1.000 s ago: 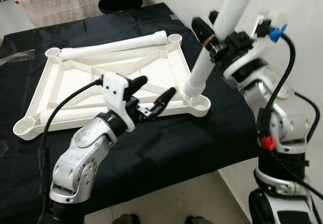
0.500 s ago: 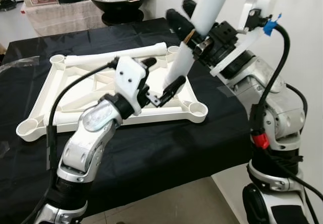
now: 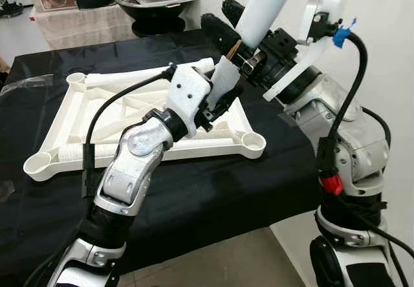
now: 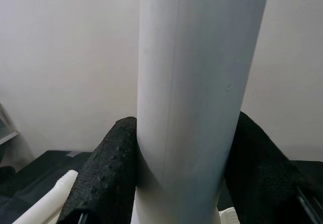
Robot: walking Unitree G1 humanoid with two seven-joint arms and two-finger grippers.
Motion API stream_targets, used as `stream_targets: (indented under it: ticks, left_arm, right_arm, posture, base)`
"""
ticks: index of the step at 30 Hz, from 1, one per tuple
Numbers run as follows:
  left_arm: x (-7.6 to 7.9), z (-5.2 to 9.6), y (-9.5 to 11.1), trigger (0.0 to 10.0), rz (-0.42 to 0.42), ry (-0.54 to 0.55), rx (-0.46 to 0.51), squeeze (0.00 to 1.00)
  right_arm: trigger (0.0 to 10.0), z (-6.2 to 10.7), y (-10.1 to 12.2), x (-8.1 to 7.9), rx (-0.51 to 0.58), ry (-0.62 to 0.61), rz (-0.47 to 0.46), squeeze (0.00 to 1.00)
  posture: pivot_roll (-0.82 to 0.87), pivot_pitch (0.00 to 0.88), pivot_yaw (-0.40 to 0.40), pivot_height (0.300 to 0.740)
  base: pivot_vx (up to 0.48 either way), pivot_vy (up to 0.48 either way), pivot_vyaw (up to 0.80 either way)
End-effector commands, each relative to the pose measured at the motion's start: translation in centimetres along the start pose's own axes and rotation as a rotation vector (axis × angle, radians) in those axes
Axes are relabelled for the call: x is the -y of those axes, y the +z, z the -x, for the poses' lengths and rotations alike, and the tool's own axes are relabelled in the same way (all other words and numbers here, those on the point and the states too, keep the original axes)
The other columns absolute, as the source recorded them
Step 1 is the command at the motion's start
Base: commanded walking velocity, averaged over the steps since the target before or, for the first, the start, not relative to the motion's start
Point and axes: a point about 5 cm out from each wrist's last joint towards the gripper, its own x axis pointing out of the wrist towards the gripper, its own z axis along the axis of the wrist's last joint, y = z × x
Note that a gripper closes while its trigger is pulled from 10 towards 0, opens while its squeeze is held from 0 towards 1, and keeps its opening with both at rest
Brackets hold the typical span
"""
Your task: Building children table
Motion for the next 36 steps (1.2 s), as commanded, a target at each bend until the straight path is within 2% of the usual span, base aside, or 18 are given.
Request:
stream_targets:
  ticks: [1, 5, 6, 7, 8, 9, 14, 17, 18, 19, 21, 22, 23, 24, 26, 28, 30, 36]
  left_arm:
    - [-0.5, -0.2, 0.0, 0.0, -0.011, 0.017, 0.002, 0.0]
    - [-0.6, -0.2, 0.0, 0.0, -0.012, 0.009, 0.008, 0.0]
    - [-0.9, 0.0, 0.1, 0.0, -0.013, -0.006, 0.011, 0.0]
    - [-0.9, 0.0, 0.1, 0.0, -0.013, -0.006, 0.011, 0.0]
    - [-1.3, 0.4, 0.4, 0.0, -0.015, -0.027, 0.015, 0.0]
    - [-1.8, 0.8, 0.8, 0.0, -0.008, -0.053, 0.022, 0.0]
    - [-2.4, 1.5, 1.6, 0.0, 0.011, -0.117, 0.039, 0.0]
    - [-2.3, 3.9, 3.6, 0.0, 0.072, -0.42, 0.044, 0.0]
    - [-2.3, 3.9, 3.6, 0.0, 0.072, -0.42, 0.044, 0.0]
    - [-2.2, 4.5, 3.9, 0.0, 0.085, -0.501, 0.032, 0.0]
    - [-2.1, 5.1, 4.1, 0.0, 0.111, -0.578, 0.013, 0.0]
    - [-2.1, 5.1, 4.1, 0.0, 0.111, -0.578, 0.013, 0.0]
    - [-2.1, 5.5, 4.1, 0.0, 0.134, -0.634, -0.003, 0.0]
    - [-1.9, 6.0, 4.1, 0.0, 0.169, -0.707, -0.027, 0.0]
    - [-1.9, 6.0, 4.1, 0.0, 0.169, -0.707, -0.027, 0.0]
    - [-1.6, 6.3, 3.7, 0.0, 0.204, -0.78, -0.059, 0.0]
    - [-1.4, 6.2, 3.4, 0.0, 0.209, -0.788, -0.07, 0.0]
    - [-1.7, 5.6, 2.7, 0.0, 0.191, -0.753, -0.092, 0.0]
  right_arm:
    - [0.0, -0.2, 0.5, -0.8, 0.016, 0.044, -0.004, 0.0]
    - [0.0, -0.2, 0.5, -0.8, 0.011, 0.044, 0.003, 0.0]
    - [10.0, -0.1, 0.3, -0.6, -0.002, 0.039, -0.013, 0.0]
    - [10.0, -0.1, 0.3, -0.6, -0.002, 0.039, -0.013, 0.0]
    - [10.0, 0.1, 0.2, -0.3, -0.013, 0.047, -0.011, 0.13]
    - [10.0, 0.4, 0.4, 0.1, -0.021, 0.077, -0.028, 1.0]
    - [10.0, 1.1, 0.8, 0.4, -0.033, 0.16, -0.031, 1.0]
    - [10.0, 3.1, 1.6, 0.7, -0.062, 0.393, -0.046, 1.0]
    - [10.0, 3.1, 1.6, 0.7, -0.062, 0.393, -0.046, 1.0]
    - [10.0, 3.4, 1.8, 0.7, -0.064, 0.44, -0.053, 1.0]
    - [10.0, 3.6, 1.8, 0.9, -0.072, 0.465, -0.058, 1.0]
    - [10.0, 3.6, 1.8, 0.9, -0.072, 0.465, -0.058, 1.0]
    - [10.0, 3.7, 1.7, 0.8, -0.081, 0.505, -0.062, 0.84]
    - [10.0, 3.7, 1.7, 0.4, -0.085, 0.57, -0.076, 0.0]
    - [10.0, 3.7, 1.7, 0.4, -0.085, 0.57, -0.076, 0.0]
    - [10.0, 3.4, 1.7, -0.3, -0.079, 0.651, -0.1, 0.0]
    - [10.0, 3.1, 1.8, -0.7, -0.069, 0.674, -0.113, 0.0]
    - [10.0, 3.1, 2.0, -2.0, -0.061, 0.752, -0.181, 0.0]
  posture:
    - [-0.07, 0.037, -0.015, 0.74]
    - [-0.07, 0.035, -0.017, 0.74]
    - [-0.07, 0.035, -0.018, 0.74]
    - [-0.07, 0.035, -0.018, 0.74]
    - [-0.07, 0.034, -0.02, 0.74]
    - [-0.07, 0.034, -0.02, 0.74]
    - [-0.07, 0.034, -0.024, 0.74]
    - [-0.07, 0.031, -0.029, 0.74]
    - [-0.07, 0.031, -0.029, 0.74]
    - [-0.07, 0.03, -0.029, 0.74]
    - [-0.06, 0.03, -0.029, 0.74]
    - [-0.06, 0.03, -0.029, 0.74]
    - [-0.06, 0.027, -0.029, 0.74]
    - [-0.06, 0.026, -0.027, 0.74]
    - [-0.06, 0.026, -0.027, 0.74]
    - [-0.06, 0.025, -0.022, 0.74]
    - [-0.06, 0.025, -0.02, 0.74]
    - [-0.07, 0.03, -0.014, 0.74]
  base:
    - [0.0, 0.0, 0.0]
    - [0.0, 0.0, 0.0]
    - [0.0, 0.0, 0.0]
    - [0.0, 0.0, 0.0]
    - [0.0, 0.0, 0.0]
    - [0.0, 0.0, 0.0]
    - [0.0, 0.0, 0.0]
    - [0.0, 0.0, 0.0]
    - [0.0, 0.0, 0.0]
    - [0.0, 0.0, 0.0]
    - [0.0, 0.0, 0.0]
    - [0.0, 0.0, 0.0]
    - [0.0, 0.0, 0.0]
    - [0.0, 0.0, 0.0]
    - [0.0, 0.0, 0.0]
    - [0.0, 0.0, 0.0]
    - [0.0, 0.0, 0.0]
    - [0.0, 0.0, 0.0]
